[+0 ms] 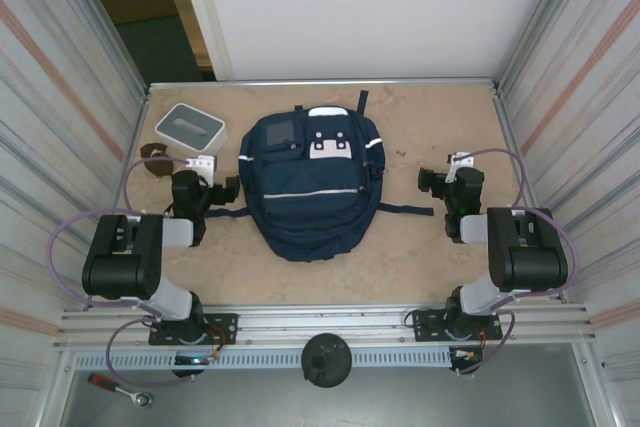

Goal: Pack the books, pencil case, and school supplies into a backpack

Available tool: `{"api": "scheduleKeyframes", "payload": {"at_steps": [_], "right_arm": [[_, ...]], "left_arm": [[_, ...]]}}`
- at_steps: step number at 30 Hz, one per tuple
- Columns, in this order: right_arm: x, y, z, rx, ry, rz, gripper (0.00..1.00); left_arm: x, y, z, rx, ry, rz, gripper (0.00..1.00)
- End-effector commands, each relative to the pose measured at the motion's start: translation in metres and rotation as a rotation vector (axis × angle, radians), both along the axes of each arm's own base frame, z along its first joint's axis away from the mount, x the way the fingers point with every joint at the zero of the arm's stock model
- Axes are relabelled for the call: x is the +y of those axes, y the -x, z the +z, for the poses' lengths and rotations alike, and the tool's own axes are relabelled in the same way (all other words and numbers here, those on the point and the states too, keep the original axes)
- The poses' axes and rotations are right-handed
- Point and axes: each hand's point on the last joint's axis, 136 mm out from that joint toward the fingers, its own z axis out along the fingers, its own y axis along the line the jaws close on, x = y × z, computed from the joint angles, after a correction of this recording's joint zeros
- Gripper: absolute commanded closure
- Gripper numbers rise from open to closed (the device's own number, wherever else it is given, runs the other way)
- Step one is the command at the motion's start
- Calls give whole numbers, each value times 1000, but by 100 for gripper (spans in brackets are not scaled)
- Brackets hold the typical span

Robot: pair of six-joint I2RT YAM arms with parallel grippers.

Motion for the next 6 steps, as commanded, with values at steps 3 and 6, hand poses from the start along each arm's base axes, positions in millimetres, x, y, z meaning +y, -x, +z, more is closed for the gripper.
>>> {"api": "scheduleKeyframes", "payload": {"at_steps": [3, 6], "right_arm": [[-1, -6, 6, -15, -22, -9, 1], [-1, -5, 6, -18, -20, -8, 1]], "left_arm": [[-1, -7, 15, -46, 1, -9, 1], [-1, -7, 15, -46, 0, -7, 1]]}}
